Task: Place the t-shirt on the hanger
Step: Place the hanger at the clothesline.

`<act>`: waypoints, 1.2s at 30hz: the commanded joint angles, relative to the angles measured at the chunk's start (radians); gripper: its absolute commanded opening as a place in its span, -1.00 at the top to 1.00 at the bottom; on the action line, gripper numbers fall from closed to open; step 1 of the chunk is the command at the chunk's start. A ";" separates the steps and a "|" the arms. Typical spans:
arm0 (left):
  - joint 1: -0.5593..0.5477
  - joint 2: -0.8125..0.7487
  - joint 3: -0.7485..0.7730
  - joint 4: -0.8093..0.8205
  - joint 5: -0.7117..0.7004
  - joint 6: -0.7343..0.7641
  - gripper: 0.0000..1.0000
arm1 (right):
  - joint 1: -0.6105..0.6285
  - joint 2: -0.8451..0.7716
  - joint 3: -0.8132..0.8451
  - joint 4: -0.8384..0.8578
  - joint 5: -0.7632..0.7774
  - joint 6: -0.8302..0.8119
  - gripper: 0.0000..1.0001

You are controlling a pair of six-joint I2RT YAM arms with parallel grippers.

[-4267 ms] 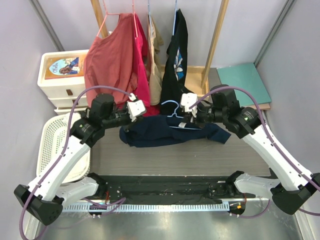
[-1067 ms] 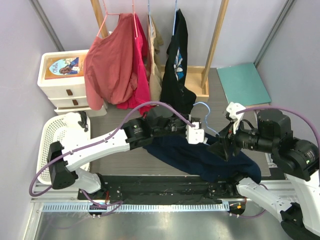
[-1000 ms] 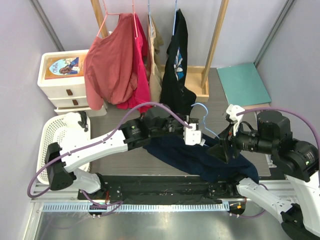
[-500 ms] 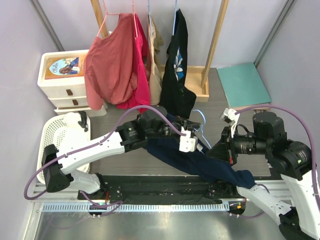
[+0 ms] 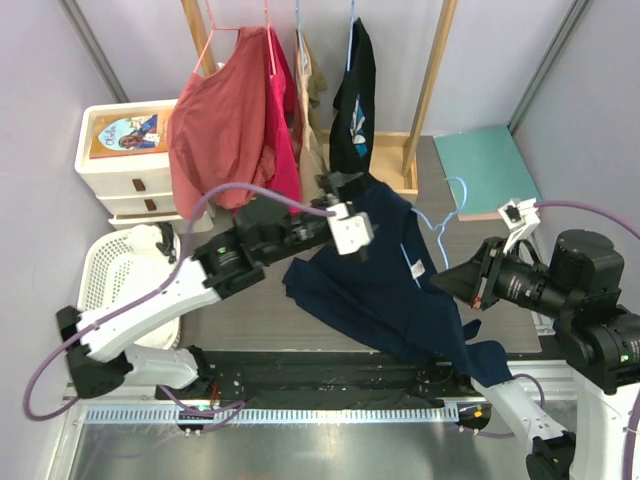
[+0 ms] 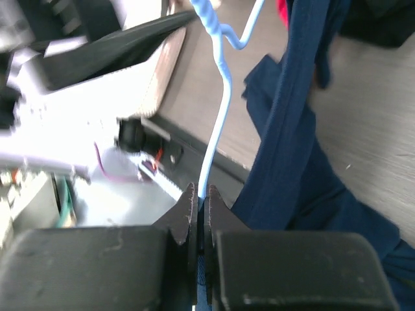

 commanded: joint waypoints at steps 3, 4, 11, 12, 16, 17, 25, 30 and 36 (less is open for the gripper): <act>0.033 -0.210 -0.058 -0.076 -0.106 -0.068 -1.00 | -0.062 0.110 0.158 0.081 0.078 0.171 0.99; 0.045 -0.228 -0.081 -0.083 -0.141 -0.077 -0.99 | -0.064 0.148 0.186 0.084 0.113 0.183 0.99; 0.134 -0.365 -0.180 -0.133 -0.148 -0.090 -1.00 | -0.078 0.345 0.511 0.068 0.323 0.172 0.98; 0.136 -0.378 -0.191 -0.136 -0.148 -0.085 -1.00 | -0.078 0.360 0.566 0.060 0.354 0.169 0.98; 0.148 -0.420 -0.234 -0.142 -0.154 -0.074 -1.00 | -0.081 0.379 0.579 0.112 0.388 0.162 0.99; 0.150 -0.423 -0.240 -0.142 -0.154 -0.065 -0.99 | -0.079 0.397 0.590 0.126 0.401 0.166 0.99; 0.154 -0.447 -0.287 -0.139 -0.203 -0.037 -0.99 | -0.081 0.454 0.833 0.146 0.451 0.151 0.99; 0.160 -0.438 -0.287 -0.139 -0.204 -0.034 -1.00 | -0.081 0.383 0.762 0.144 0.477 0.151 0.99; 0.160 -0.423 -0.277 -0.139 -0.195 -0.034 -0.99 | -0.081 0.345 0.696 0.152 0.430 0.134 0.99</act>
